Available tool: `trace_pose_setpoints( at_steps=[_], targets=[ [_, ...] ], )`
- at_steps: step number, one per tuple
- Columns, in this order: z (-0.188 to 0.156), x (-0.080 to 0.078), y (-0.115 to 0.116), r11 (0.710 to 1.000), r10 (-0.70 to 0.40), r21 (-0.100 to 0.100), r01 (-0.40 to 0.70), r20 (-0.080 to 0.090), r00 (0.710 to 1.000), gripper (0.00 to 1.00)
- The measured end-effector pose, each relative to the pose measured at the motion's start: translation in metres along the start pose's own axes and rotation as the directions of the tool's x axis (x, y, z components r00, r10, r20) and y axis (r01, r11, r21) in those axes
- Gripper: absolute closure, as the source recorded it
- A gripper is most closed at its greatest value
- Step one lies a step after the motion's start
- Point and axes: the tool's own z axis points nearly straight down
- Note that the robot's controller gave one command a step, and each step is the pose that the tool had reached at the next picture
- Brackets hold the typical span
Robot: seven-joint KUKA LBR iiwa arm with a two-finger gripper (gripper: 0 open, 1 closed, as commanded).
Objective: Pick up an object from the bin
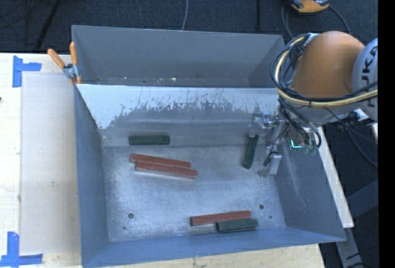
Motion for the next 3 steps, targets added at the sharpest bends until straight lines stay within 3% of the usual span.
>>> trace_pose_setpoints(
  at_steps=[1, 2, 3],
  targets=[
    [-0.004, -0.002, 0.0, 1.0, -0.001, 0.001, 0.001, 0.007, 1.0, 0.0],
    [0.042, -0.017, -0.011, 0.999, -0.051, 0.002, 0.051, 0.016, 0.999, 0.0],
    [0.105, -0.012, -0.015, 0.984, -0.177, 0.001, 0.177, 0.005, 0.984, 0.0]
  ],
)
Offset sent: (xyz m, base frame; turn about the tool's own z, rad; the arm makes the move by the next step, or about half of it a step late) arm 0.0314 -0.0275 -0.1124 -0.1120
